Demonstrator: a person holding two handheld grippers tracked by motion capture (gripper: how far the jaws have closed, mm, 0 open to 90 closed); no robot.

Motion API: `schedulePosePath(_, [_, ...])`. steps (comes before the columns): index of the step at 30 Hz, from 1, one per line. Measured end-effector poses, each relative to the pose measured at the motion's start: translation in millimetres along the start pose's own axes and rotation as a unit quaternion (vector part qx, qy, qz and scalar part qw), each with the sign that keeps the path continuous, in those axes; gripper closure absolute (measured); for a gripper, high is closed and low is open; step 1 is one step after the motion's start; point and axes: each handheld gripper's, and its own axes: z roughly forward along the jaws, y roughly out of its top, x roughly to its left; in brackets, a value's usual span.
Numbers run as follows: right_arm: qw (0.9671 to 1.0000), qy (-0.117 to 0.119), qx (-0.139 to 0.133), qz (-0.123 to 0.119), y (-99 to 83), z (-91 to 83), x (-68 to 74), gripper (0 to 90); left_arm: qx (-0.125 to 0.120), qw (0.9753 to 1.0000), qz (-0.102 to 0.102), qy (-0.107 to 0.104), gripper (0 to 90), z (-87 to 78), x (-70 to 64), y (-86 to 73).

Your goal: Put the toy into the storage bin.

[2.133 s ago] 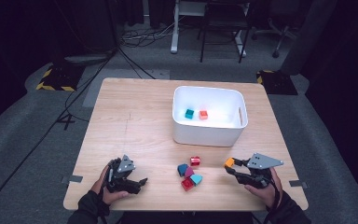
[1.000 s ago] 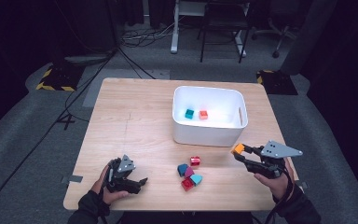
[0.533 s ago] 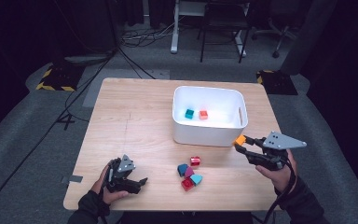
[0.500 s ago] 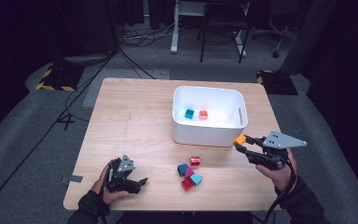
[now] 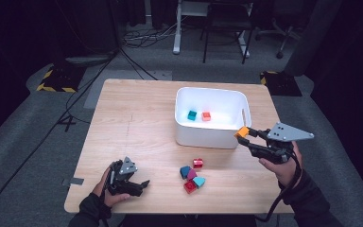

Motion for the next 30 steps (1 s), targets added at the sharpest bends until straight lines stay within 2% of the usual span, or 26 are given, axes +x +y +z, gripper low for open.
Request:
schedulePosePath(9, [0.9999,-0.007,-0.008,-0.004,12.8,6.3,-3.2,59.1,0.000,1.0000,0.000,0.000,11.9,0.0,0.1,0.0])
schedulePosePath(15, [0.9998,-0.019,0.001,-0.004,21.1,14.8,-8.5,59.1,0.000,1.0000,0.000,0.000,11.9,0.0,0.1,0.0])
schedulePosePath(24, [0.9991,-0.040,0.013,0.002,31.3,32.4,-25.4,59.1,-0.001,1.0000,-0.001,0.000,11.9,0.1,-0.1,0.0])
schedulePosePath(30, [0.9988,-0.038,0.027,0.016,35.1,47.2,-34.7,59.1,0.000,1.0000,0.000,0.000,11.9,0.0,0.1,0.0])
